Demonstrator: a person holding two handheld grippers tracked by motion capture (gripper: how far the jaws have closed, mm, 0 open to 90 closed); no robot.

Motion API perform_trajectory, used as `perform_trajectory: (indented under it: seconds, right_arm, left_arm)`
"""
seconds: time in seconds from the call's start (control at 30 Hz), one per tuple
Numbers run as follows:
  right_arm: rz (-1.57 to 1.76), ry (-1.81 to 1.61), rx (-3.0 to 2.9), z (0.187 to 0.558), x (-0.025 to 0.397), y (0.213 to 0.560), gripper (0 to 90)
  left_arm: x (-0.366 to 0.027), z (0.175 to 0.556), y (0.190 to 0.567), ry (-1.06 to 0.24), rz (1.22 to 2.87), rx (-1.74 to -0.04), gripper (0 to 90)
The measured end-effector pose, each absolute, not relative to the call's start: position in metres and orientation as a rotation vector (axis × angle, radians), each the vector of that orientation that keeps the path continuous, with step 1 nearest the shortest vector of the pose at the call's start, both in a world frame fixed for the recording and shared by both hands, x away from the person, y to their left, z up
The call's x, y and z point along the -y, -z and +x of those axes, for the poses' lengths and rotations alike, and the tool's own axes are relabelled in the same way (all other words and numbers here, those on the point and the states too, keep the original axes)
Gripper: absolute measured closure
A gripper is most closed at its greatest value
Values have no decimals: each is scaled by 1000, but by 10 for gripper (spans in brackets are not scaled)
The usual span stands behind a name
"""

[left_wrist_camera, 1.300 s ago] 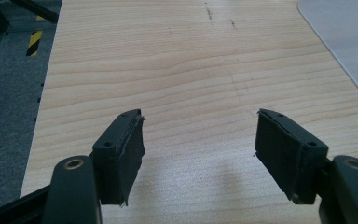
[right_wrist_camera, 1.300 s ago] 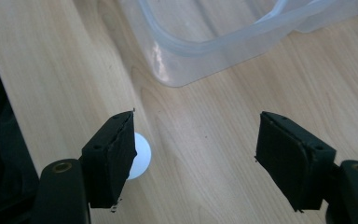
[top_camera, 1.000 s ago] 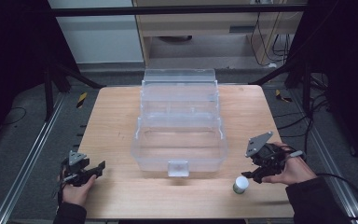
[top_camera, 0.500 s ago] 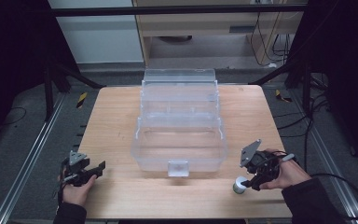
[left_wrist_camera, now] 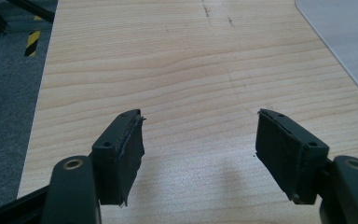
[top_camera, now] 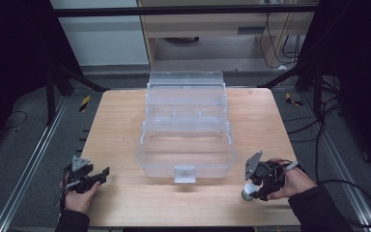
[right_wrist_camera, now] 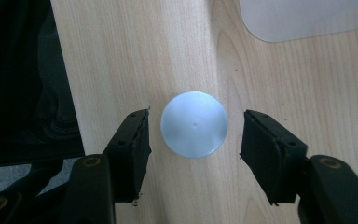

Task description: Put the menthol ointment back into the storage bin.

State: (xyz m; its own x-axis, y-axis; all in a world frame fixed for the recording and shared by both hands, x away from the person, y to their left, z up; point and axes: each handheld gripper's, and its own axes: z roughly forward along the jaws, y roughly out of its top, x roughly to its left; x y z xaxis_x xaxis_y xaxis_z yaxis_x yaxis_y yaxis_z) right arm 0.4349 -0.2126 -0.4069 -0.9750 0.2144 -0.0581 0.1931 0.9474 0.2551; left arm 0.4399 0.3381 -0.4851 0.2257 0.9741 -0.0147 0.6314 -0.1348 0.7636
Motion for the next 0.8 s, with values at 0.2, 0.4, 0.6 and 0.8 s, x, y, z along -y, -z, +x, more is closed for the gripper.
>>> perform_trajectory:
  seconds: [0.2,0.4,0.6,0.8]
  right_arm:
    - [303,-338,-3037,436,209,413,425]
    - [295,-306,-3057,438,207,422,431]
    - [275,-274,-3069,440,203,427,445]
    - [267,-252,-3072,443,201,431,484]
  left_arm:
    - [-338,440,485,-672,1854,-1480,314]
    - [-338,440,485,-675,1855,-1480,316]
    - [-338,440,485,-676,1857,-1479,316]
    - [-338,440,485,-677,1857,-1479,318]
